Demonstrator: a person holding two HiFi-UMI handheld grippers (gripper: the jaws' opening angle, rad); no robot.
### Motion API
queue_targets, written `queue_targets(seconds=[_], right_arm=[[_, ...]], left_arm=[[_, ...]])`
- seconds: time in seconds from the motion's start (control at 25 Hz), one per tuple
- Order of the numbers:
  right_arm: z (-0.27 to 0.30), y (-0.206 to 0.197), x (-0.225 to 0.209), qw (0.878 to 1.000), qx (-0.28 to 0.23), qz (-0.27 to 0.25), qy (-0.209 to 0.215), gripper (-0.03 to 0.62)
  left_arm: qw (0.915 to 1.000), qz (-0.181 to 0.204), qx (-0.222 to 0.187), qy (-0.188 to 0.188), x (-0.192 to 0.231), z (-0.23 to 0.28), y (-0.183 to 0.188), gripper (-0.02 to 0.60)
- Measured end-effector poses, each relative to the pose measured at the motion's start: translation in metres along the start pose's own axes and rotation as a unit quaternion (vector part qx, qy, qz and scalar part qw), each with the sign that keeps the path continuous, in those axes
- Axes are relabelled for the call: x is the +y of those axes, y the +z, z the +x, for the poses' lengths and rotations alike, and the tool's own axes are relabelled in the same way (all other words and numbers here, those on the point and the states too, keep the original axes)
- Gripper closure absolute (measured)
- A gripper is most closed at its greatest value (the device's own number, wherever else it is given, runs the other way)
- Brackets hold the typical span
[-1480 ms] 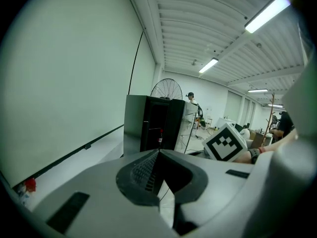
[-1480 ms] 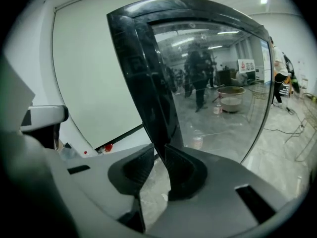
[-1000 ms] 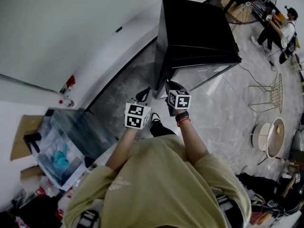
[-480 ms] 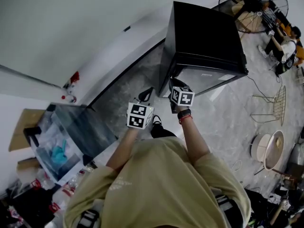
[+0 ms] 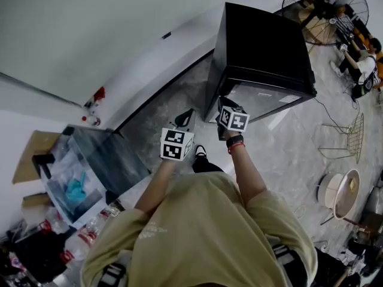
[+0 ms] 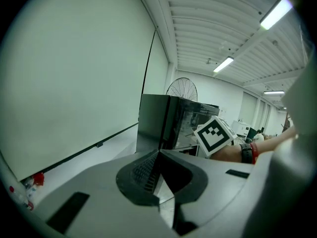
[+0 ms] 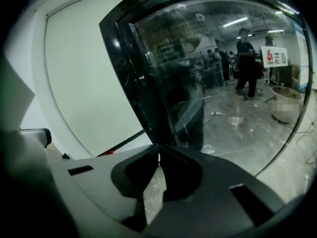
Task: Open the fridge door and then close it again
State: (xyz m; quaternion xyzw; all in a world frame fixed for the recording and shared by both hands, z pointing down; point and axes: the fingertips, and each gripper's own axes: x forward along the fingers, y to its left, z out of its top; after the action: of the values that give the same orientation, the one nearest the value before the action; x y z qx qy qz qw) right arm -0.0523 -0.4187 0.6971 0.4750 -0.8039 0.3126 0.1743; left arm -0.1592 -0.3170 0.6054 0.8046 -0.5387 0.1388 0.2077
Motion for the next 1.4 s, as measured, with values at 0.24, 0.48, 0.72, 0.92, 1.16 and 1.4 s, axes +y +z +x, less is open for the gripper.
queue_targets(seconds=[0.24,0.48,0.72,0.92,1.16,1.4], right_arm=[[-0.015,0.003,0.011,1.0,-0.018,-0.012,0.003,0.565],[-0.052,0.001,0.024,0.999,-0.035,-0.033,-0.002,0.565],[-0.111,0.004,0.036,0.996,-0.067,-0.058,-0.029,0.565],[-0.165,0.004,0.045,0.992,-0.1,-0.067,-0.048,0.565],[-0.238,-0.004,0.068,0.984,-0.151,-0.077,-0.063,0.565],[-0.29,-0.023,0.088,0.976,-0.192,-0.066,-0.074,0.565]], left_arm=[[0.9999,0.007,-0.007,0.004,0.003,-0.009,0.002,0.563],[0.9997,0.008,-0.024,-0.005,0.0,-0.023,0.008,0.563],[0.9989,0.017,-0.039,-0.022,-0.018,-0.046,0.011,0.563],[0.9976,0.023,-0.052,-0.041,-0.041,-0.07,0.009,0.563],[0.9956,0.038,-0.075,-0.042,-0.057,-0.117,0.005,0.563],[0.9919,0.036,-0.105,-0.063,-0.081,-0.157,0.001,0.563]])
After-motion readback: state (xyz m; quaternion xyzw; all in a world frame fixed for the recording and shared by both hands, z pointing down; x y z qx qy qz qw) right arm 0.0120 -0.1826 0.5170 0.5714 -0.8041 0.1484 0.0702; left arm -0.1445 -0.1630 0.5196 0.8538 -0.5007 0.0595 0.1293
